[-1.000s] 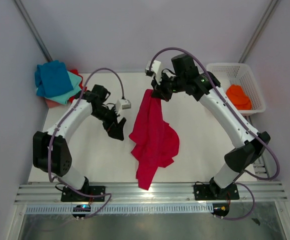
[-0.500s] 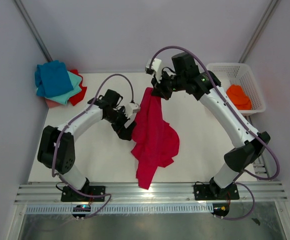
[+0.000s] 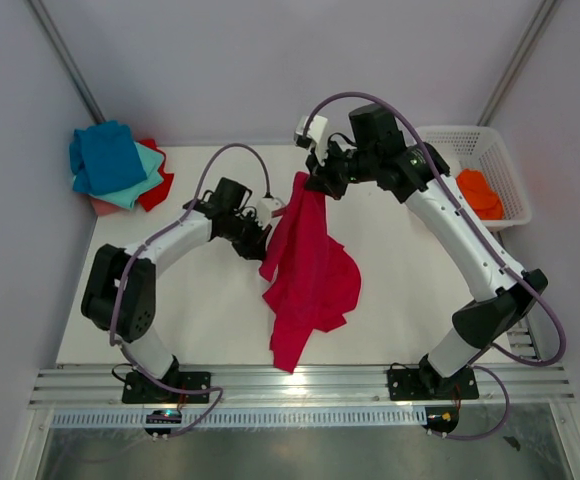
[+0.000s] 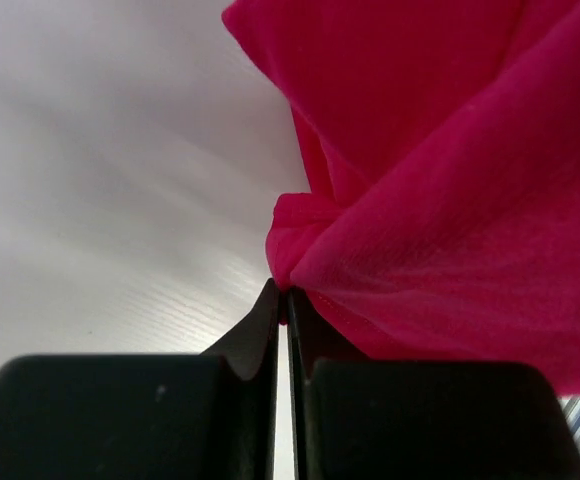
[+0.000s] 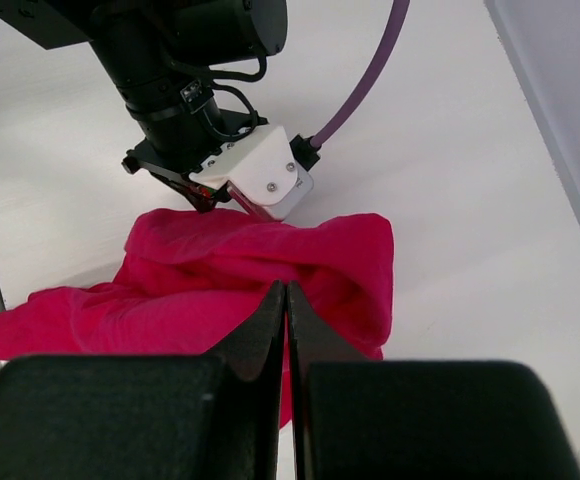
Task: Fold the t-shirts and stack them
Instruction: Flatten the tshirt out
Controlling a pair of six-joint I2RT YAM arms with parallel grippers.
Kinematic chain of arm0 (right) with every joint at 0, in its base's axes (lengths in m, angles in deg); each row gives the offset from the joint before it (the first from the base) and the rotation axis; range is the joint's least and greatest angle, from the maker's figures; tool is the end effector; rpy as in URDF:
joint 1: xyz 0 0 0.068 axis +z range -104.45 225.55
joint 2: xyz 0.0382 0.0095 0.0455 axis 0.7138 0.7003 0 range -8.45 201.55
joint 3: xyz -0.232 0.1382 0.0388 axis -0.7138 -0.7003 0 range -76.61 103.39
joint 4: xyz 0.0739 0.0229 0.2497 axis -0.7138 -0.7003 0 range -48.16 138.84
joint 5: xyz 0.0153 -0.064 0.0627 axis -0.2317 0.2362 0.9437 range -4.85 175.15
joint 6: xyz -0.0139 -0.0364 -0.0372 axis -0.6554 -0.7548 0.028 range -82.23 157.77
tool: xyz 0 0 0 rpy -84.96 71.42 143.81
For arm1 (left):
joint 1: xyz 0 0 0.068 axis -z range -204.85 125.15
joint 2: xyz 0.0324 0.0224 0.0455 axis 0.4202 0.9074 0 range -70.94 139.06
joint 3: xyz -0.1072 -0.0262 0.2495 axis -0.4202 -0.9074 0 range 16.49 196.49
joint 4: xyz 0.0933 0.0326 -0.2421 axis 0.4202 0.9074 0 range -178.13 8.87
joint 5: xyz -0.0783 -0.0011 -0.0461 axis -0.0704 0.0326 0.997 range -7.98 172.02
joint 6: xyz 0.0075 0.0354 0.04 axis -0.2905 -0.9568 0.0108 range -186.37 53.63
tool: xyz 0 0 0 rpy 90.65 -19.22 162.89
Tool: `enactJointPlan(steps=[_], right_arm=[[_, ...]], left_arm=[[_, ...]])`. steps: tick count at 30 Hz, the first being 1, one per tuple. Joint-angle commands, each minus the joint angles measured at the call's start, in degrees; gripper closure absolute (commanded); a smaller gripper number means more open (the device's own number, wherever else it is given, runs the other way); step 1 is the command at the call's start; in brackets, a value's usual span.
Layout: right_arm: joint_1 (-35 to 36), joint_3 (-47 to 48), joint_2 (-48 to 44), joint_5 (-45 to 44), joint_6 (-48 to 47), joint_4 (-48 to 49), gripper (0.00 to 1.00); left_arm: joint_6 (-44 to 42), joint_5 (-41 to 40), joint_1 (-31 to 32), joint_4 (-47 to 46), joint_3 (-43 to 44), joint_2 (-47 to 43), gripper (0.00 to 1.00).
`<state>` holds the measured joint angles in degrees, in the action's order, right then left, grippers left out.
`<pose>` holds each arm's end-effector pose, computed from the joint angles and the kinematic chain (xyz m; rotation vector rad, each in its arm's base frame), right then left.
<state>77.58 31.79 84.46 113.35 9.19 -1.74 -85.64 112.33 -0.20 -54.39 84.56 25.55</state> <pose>0.2790 0.1944 0.4399 -1.3193 1.7043 0.5700 0.3040 -0.1593 0.2194 1.1301 2.3378 -0.7311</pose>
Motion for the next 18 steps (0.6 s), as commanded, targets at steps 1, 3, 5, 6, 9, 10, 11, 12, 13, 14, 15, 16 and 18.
enactJointPlan(steps=[1,3,5,6,9,10,11,12,13,14,15,16,18], right_arm=[[0.0,0.2,-2.8,-0.3,0.0,2.4,0.97],[0.0,-0.2,-2.9,-0.8,-0.1,2.6,0.97],[0.0,-1.0,-3.2,-1.2,-0.2,2.8,0.97],[0.0,-1.3,-3.3,-1.4,-0.2,3.1,0.97],[0.0,-1.9,-3.6,-1.4,-0.3,3.3,0.97],[0.0,-2.0,-3.7,-1.5,-0.3,3.3,0.97],[0.0,-2.1,-3.8,-1.5,-0.2,3.3,0.97],[0.0,-2.1,-3.8,-1.5,-0.2,3.3,0.97],[0.0,-2.1,-3.9,-1.5,-0.3,3.4,0.97],[0.0,-2.1,-4.0,-1.6,-0.3,3.4,0.97],[0.0,-2.2,-4.0,-1.6,-0.3,3.7,0.97],[0.0,-2.3,-4.1,-1.6,-0.3,3.7,0.97],[0.0,-2.3,-4.1,-2.3,-0.3,4.0,0.97]], left_arm=[[1.0,1.8,0.5,-1.0,2.1,0.9,1.0],[0.9,0.1,0.5,-0.7,2.7,0.6,1.0],[1.3,-2.1,0.5,-1.3,3.1,0.2,1.0],[1.3,-4.7,0.5,-1.8,3.3,-0.3,1.0],[1.3,-7.5,0.5,-3.1,3.7,-2.0,1.0],[1.2,-8.4,0.5,-3.4,4.0,-2.4,1.0],[1.3,-8.7,0.5,-3.6,4.3,-3.0,1.0],[1.5,-8.6,0.5,-3.7,4.6,-3.8,1.0],[1.3,-7.8,0.5,-3.0,5.0,-4.1,1.0],[1.2,-7.4,0.5,-2.5,5.4,-4.5,1.0],[1.0,-6.7,0.5,-2.0,5.8,-4.8,1.0],[0.7,-6.6,0.5,-1.7,5.6,-5.9,1.0],[1.1,-6.9,0.5,-2.2,5.0,-7.4,1.0]])
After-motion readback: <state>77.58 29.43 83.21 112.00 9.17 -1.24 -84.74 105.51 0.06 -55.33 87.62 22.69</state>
